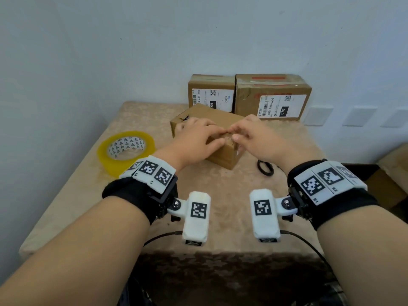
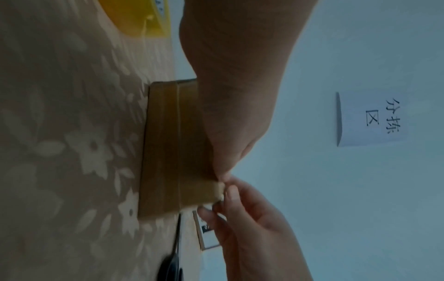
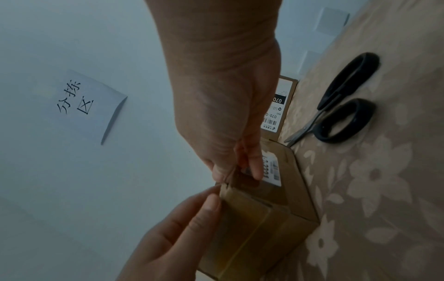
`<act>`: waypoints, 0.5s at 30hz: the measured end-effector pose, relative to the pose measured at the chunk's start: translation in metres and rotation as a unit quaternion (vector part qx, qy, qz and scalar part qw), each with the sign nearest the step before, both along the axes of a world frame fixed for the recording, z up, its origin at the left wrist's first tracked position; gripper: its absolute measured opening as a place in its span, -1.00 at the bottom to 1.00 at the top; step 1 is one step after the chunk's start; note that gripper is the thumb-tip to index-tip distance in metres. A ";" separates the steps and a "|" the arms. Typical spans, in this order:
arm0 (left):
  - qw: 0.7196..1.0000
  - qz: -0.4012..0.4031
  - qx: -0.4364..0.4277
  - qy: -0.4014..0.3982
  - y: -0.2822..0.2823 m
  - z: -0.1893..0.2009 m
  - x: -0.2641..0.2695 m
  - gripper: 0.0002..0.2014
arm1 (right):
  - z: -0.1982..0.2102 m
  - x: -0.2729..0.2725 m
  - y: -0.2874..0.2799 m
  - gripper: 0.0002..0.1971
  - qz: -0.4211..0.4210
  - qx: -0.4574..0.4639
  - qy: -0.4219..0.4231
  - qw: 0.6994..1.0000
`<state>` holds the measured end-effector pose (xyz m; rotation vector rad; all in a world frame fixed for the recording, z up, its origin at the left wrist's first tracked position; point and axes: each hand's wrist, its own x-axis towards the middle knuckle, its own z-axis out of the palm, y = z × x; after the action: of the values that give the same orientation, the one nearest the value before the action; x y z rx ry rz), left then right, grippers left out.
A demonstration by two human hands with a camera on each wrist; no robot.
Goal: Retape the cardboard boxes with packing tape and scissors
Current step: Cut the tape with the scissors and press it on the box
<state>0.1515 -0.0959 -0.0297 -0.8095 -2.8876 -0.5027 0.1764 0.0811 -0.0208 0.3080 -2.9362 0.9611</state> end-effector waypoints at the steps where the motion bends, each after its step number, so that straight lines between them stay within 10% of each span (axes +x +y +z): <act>1: 1.000 0.006 0.003 -0.006 0.005 0.001 0.002 -0.63 | -0.001 -0.002 0.001 -0.73 0.003 -0.010 -0.002 1.000; 15: 0.997 -0.010 0.053 -0.050 0.013 0.011 0.006 -0.74 | -0.005 -0.008 0.006 -0.84 0.001 -0.003 -0.035 0.999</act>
<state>0.1575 -0.0824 -0.0186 -0.8201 -2.9154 -0.7112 0.1689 0.0867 -0.0255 0.2845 -2.9955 0.9995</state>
